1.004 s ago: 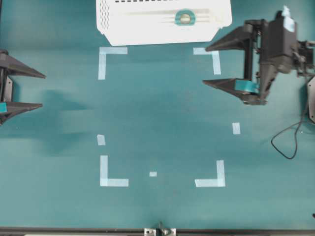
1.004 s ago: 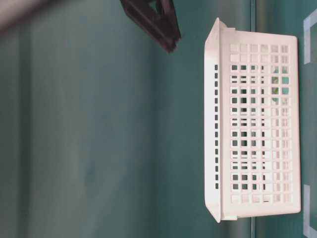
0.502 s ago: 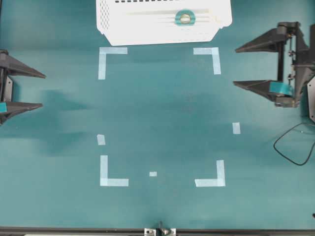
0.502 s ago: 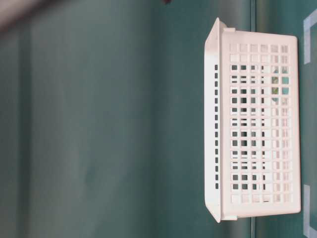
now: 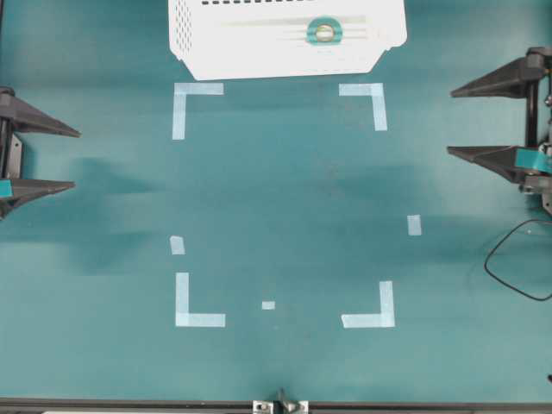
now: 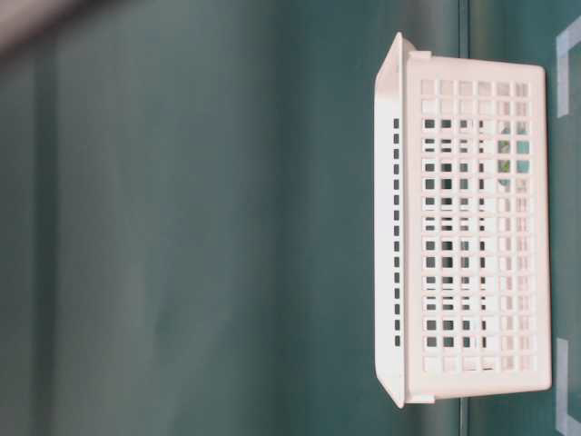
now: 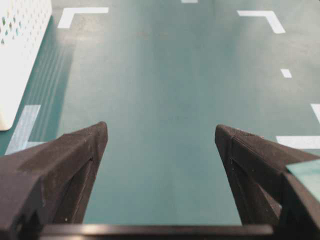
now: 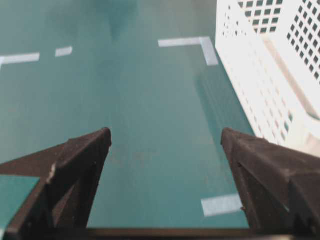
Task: Put the tape in the middle into the white basket.
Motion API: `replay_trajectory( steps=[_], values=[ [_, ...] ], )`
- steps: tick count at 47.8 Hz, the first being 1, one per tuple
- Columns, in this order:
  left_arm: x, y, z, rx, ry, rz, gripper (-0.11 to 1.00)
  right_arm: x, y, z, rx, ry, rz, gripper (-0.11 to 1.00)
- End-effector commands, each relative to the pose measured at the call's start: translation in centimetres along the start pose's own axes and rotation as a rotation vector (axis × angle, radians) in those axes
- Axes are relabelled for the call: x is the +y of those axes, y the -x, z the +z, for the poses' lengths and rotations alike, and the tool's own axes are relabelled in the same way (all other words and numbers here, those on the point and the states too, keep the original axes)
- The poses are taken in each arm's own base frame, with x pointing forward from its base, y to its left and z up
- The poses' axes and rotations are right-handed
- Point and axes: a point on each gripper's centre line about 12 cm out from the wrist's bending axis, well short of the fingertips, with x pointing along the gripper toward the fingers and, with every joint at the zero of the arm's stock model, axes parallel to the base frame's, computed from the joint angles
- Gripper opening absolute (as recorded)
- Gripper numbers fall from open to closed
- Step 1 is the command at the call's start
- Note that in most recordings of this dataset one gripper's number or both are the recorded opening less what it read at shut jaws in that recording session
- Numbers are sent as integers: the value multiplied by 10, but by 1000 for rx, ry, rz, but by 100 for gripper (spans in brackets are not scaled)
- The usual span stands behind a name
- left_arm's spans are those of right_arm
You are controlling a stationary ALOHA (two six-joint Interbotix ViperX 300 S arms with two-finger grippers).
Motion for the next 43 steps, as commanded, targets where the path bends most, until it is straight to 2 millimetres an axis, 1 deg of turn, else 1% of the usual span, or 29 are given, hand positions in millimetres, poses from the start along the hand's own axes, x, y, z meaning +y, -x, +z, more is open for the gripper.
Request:
replay_trajectory(
  steps=[1, 23, 33, 43],
  values=[
    [0, 0, 5, -8, 1, 3, 45, 0, 3, -1, -9, 1, 4, 96],
    [0, 0, 5, -9, 1, 3, 45, -2, 20, -26, -34, 4, 21, 96],
    [0, 0, 5, -9, 1, 3, 45, -3, 22, -32, -35, 4, 21, 96],
    [0, 0, 5, -8, 1, 3, 45, -5, 22, -43, -7, 10, 16, 96]
  ],
)
